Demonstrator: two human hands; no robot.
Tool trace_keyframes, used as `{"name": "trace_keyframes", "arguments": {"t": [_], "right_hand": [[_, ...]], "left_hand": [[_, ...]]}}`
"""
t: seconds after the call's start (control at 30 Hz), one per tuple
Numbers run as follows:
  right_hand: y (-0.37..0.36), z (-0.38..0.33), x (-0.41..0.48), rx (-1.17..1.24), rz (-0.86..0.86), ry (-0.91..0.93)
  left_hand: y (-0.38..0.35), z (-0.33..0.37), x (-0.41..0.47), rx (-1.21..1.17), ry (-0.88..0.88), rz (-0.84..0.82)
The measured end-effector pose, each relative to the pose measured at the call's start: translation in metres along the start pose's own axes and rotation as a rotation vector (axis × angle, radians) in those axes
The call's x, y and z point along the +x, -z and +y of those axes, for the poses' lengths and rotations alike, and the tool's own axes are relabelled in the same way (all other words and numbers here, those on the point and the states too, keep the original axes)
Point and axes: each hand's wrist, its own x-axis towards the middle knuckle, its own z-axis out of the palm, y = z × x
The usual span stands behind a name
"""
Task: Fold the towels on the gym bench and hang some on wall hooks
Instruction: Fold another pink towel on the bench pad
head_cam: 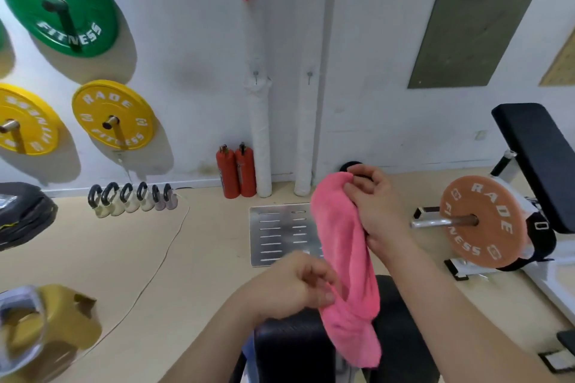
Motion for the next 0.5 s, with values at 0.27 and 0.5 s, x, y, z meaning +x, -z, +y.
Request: {"name": "trace_keyframes", "arguments": {"t": [0.27, 0.5], "right_hand": [[-0.009, -0.041, -0.045, -0.505, -0.171, 0.514], [-0.008, -0.058, -0.059, -0.572, -0.260, 0.633]], "left_hand": [[0.027, 0.052, -0.021, -0.092, -0.352, 0.560], [0.022, 0.072, -0.017, -0.072, -0.395, 0.773]]}}
